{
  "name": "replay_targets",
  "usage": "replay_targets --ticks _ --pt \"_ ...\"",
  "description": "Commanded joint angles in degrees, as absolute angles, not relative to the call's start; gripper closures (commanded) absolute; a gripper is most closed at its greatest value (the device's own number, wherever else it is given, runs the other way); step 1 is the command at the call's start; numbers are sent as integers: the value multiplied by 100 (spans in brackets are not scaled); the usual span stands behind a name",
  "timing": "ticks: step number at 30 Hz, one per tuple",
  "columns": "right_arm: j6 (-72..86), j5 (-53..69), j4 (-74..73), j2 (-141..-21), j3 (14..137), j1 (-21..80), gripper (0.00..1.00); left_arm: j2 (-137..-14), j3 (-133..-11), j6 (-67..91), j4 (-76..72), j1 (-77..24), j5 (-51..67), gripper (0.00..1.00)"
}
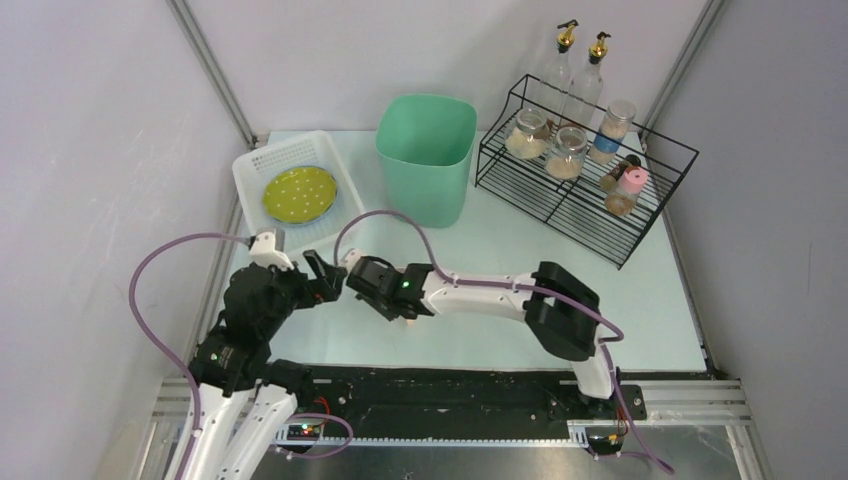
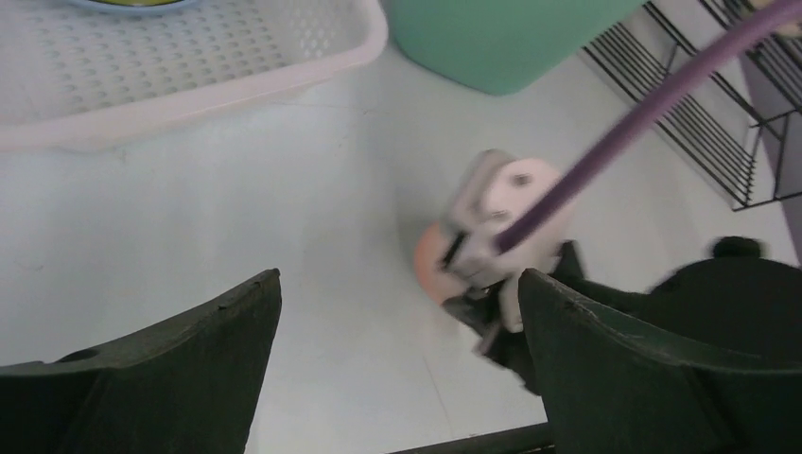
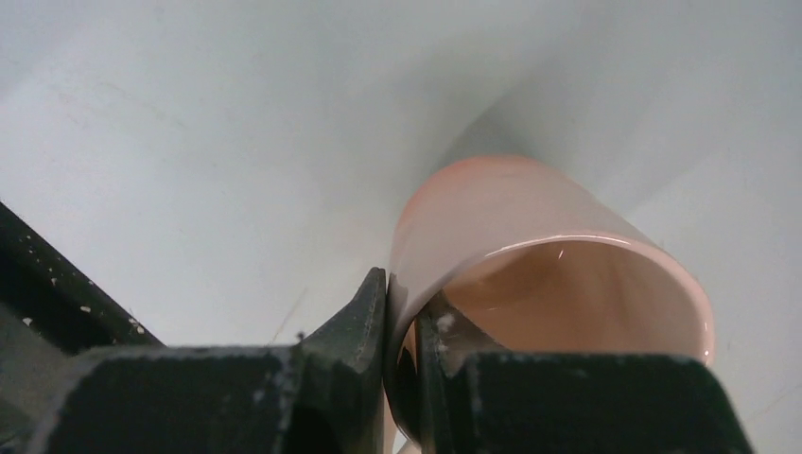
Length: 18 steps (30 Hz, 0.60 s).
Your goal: Clear the kitchen counter
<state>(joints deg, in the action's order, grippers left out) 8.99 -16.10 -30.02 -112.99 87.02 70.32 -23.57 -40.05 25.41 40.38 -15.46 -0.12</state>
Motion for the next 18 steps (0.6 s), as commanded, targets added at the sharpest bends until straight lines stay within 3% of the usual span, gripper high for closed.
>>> replay_targets --ticks 1,10,14,18 --pt "-204 -1566 -2862 -11646 9565 7476 100 -2158 -3971 2690 3725 -1600 -258 2" --pt "-158 -1354 -2822 -11902 9791 7502 100 -1439 -3990 2844 3877 -1607 -1128 2" --pt "-47 -1328 -2949 -11945 9901 7443 88 -1002 -3994 2906 3926 -1600 -1485 2" --pt "39 -1273 -3038 -11961 9983 7375 66 -533 -3978 2948 3933 -1602 -1707 2"
